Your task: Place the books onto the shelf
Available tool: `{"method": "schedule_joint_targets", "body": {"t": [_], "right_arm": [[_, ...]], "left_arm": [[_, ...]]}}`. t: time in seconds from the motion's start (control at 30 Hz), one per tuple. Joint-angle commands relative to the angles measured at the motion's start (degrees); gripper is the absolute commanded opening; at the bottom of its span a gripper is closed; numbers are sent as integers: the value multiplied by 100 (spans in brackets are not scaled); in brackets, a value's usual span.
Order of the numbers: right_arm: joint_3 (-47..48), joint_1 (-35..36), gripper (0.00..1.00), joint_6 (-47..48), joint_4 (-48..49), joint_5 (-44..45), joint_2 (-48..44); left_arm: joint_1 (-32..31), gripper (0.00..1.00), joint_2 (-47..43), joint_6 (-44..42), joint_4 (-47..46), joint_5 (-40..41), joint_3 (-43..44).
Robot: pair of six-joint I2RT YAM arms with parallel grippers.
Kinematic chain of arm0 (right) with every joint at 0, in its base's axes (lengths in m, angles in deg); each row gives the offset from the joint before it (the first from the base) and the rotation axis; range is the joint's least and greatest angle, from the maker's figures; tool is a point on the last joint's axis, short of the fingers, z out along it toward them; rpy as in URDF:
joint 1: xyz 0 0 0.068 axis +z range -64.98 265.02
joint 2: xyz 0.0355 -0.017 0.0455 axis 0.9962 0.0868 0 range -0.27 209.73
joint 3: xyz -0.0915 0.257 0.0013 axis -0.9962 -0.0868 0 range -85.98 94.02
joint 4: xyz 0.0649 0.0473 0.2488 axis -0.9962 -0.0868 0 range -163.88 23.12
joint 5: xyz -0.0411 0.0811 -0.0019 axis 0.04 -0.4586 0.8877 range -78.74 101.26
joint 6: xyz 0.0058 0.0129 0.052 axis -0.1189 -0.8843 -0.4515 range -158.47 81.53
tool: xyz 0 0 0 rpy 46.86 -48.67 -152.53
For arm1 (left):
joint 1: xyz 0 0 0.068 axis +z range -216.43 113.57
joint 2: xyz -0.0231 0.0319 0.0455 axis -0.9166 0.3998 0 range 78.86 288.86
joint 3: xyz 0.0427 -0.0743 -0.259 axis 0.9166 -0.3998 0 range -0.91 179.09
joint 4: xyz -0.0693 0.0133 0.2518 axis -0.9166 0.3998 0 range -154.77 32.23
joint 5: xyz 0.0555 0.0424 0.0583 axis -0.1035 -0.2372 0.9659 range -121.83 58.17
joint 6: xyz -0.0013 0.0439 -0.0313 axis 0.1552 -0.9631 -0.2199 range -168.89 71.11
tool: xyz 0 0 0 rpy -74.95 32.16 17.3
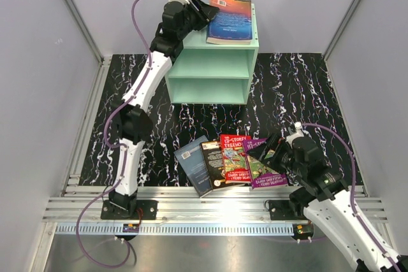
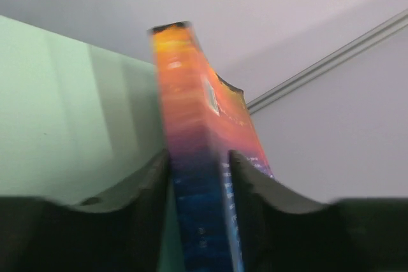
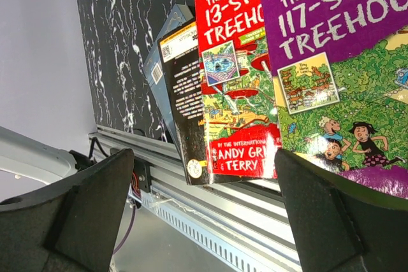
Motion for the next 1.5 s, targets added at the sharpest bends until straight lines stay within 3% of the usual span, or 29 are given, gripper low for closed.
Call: {"method": "schedule_joint_targets", "body": {"t": [0.0, 0.03, 0.07, 0.13, 0.17, 0.5, 0.73, 0.9, 1.07, 1.2, 1.33, 1.47], "right_arm": [[-32, 46, 100, 28, 324, 28, 150], [-41, 47, 100, 28, 342, 20, 167], [-67, 47, 100, 20, 420, 19, 194], [-94, 47, 100, 11, 491, 11, 246], [-85, 47, 100, 19, 518, 11, 299], [275, 47, 100, 265, 149, 335, 369], [538, 47, 100, 283, -52, 906, 835], [636, 47, 100, 161, -159, 1513, 1818], [776, 47, 100, 186, -308, 1689, 3102], [532, 151, 100, 152, -168, 1418, 3507], [477, 651, 100, -102, -88, 1494, 4103], [609, 1162, 100, -244, 289, 1513, 4684]], "left_arm": [[-29, 50, -308, -383, -349, -346, 56], [-28, 57, -308, -400, -314, -390, 65], [-28, 71, -334, -470, -209, -390, 74], [-37, 85, -404, -558, -112, -373, 56], [-37, 98, -448, -646, 28, -338, 39], [156, 99, -1607, -1709, 1153, 804, -444], [165, 99, -3283, -2281, 1821, 1683, -1840], [-545, 99, -5104, -2361, 1463, 1982, -5212], [-1792, 99, -6344, -1870, 1155, 2273, -7525], [-2111, 99, -7056, -1131, 733, 2247, -9404], [-2313, 98, -7260, -753, 451, 2273, -10067], [-2717, 97, -7120, -682, 398, 2334, -10174]]}}
